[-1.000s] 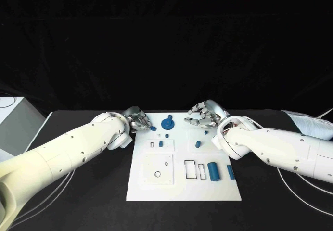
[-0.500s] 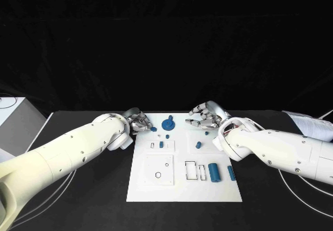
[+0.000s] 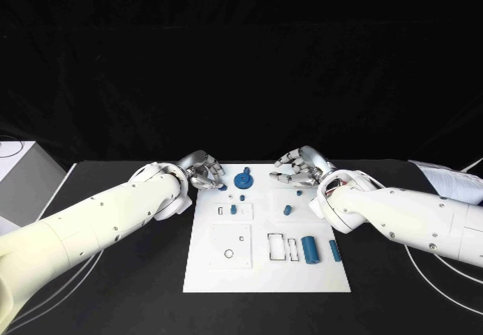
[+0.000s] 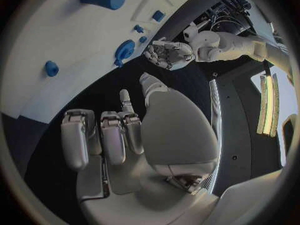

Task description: Assemble the parts on the task board

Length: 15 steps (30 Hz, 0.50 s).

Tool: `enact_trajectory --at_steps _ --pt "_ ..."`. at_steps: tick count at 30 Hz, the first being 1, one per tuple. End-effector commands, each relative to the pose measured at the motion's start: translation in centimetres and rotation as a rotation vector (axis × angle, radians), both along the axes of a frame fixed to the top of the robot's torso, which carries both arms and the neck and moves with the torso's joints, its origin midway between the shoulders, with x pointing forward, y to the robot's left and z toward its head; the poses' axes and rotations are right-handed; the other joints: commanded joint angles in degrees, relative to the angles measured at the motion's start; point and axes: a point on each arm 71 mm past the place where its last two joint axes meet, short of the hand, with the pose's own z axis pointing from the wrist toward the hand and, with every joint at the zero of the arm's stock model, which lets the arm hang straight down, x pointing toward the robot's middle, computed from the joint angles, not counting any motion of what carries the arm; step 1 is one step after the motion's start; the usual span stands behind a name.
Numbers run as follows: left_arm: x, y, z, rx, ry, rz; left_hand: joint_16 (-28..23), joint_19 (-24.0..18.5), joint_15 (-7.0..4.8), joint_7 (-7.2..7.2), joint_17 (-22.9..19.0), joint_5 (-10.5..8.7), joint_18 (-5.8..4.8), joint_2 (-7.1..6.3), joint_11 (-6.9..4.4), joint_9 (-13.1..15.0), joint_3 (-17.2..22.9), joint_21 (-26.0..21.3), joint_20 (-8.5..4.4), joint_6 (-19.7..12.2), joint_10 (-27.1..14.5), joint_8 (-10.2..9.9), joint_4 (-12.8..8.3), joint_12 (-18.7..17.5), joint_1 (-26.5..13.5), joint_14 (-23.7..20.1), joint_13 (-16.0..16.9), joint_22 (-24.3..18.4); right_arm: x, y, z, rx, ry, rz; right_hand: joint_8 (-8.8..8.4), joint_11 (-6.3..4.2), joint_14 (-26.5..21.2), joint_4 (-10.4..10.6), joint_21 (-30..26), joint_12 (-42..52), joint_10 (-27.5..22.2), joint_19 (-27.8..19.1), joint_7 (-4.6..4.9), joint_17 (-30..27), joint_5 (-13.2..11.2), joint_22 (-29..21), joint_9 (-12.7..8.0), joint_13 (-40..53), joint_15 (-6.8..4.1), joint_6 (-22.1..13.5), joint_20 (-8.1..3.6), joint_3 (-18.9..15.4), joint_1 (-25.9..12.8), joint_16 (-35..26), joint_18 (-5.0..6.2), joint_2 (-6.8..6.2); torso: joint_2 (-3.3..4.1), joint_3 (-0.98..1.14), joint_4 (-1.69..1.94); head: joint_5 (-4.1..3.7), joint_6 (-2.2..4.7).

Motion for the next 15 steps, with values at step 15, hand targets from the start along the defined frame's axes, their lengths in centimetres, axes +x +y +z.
enact_trajectory --at_steps 15 --pt "0.19 -1.72 -0.27 0.243 -0.168 -0.055 3.6 1.4 -0.16 -0.76 3.5 -2.21 0.7 -0.31 -0.39 1.5 -4.8 0.7 0.04 0.6 -4.6 4.6 2.0 11.7 2.3 1.1 4.7 1.6 -0.06 0.29 0.02 -0.008 -0.006 0.021 0.22 -0.4 6.0 0.1 -0.1 0.0 5.0 3.7 -0.13 15.1 0.3 10.5 0.1 14.3 -0.2 -0.1 -0.12 0.4 -0.4 0.2 -0.25 0.01 0.14 0.01 -0.08 0.13 0.0"
